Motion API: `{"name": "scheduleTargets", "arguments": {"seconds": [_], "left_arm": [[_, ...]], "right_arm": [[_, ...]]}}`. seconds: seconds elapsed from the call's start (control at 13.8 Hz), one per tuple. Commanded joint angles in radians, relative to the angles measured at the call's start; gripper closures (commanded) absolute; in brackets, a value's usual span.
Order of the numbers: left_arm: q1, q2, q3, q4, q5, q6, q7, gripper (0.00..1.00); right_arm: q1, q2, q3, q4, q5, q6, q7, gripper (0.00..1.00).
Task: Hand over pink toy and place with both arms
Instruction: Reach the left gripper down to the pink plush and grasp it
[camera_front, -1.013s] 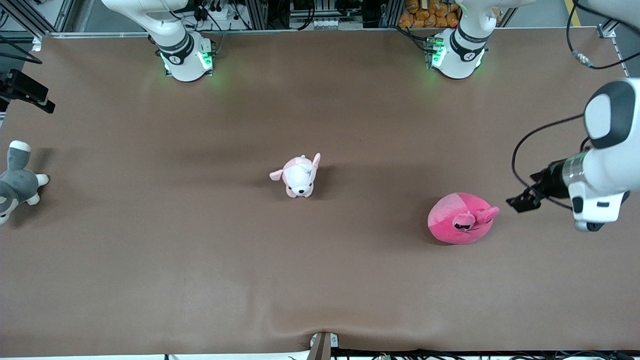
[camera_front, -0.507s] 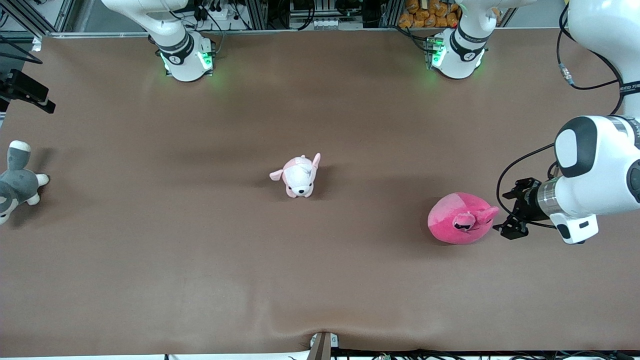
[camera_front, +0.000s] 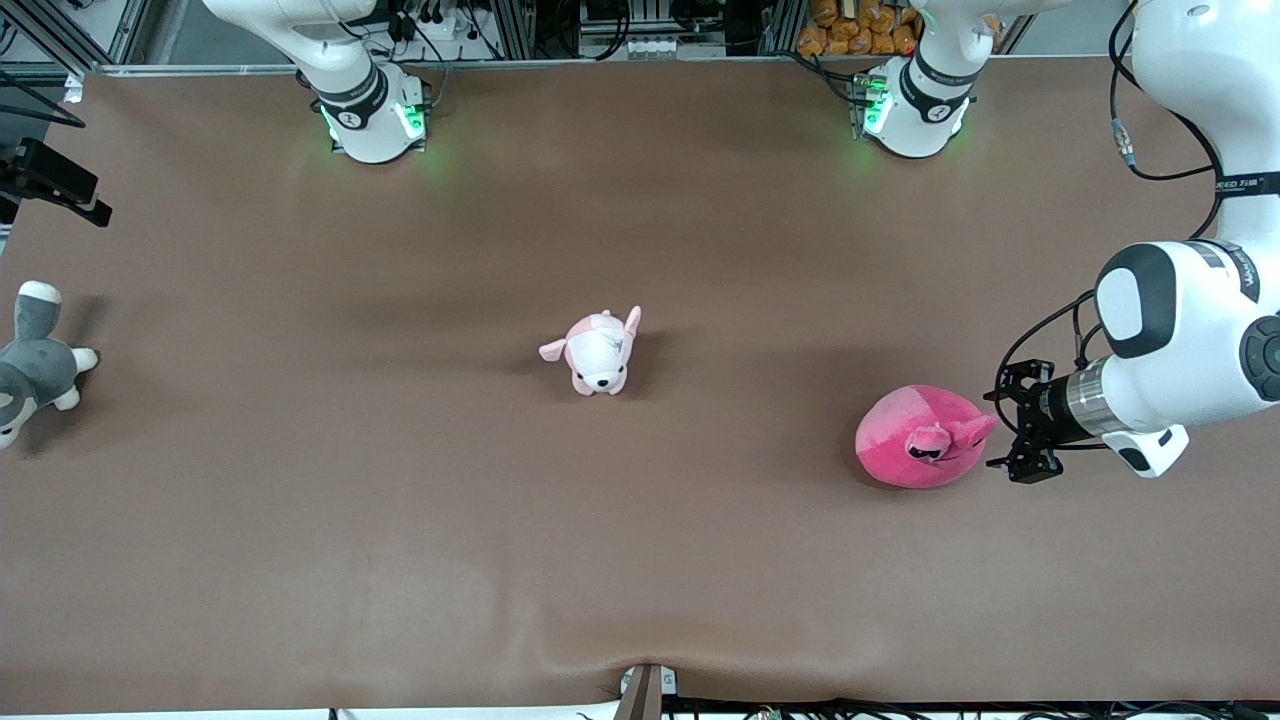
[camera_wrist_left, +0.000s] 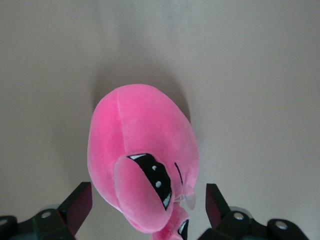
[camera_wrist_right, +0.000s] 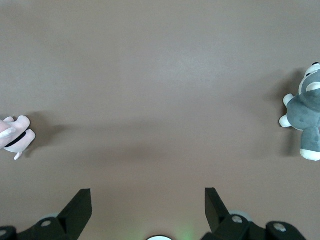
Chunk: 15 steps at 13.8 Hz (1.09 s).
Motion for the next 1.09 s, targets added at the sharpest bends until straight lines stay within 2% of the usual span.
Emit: {"name": "scheduleTargets", "arguments": {"seconds": [0.0,0.36,0.43,0.58,0.65,1.01], "left_arm": [[0.004,-0.029,-0.003,-0.046,-0.03,0.032,-0.016,0.0],[0.013,-0.034,-0.003,-0.098,-0.081,0.099,-0.016,0.0],[0.013,-0.037,-0.003,-0.107,-0.085,0.105,-0.017,0.11],[0.013,-0.037,-0.003,-0.106,-0.088,0.113,-0.016,0.81],[0.015,-0.034,-0.003,-0.104,-0.09,0.118,-0.014,1.0],[0.035,-0.044,-0.003,-0.095,-0.12,0.135,-0.014,1.0]], "right_arm": [[-0.021,0.009,0.008,0.022,0.019,-0.012,-0.007,0.0],[-0.018,0.024,0.008,0.021,0.017,-0.008,-0.01,0.0],[-0.018,0.059,0.008,0.027,0.017,-0.008,-0.01,0.0],[-0.018,0.072,0.01,0.028,0.017,0.0,-0.011,0.0],[-0.019,0.09,0.01,0.028,0.017,0.006,-0.011,0.0],[-0.019,0.171,0.01,0.028,0.008,0.015,-0.016,0.0]]}}
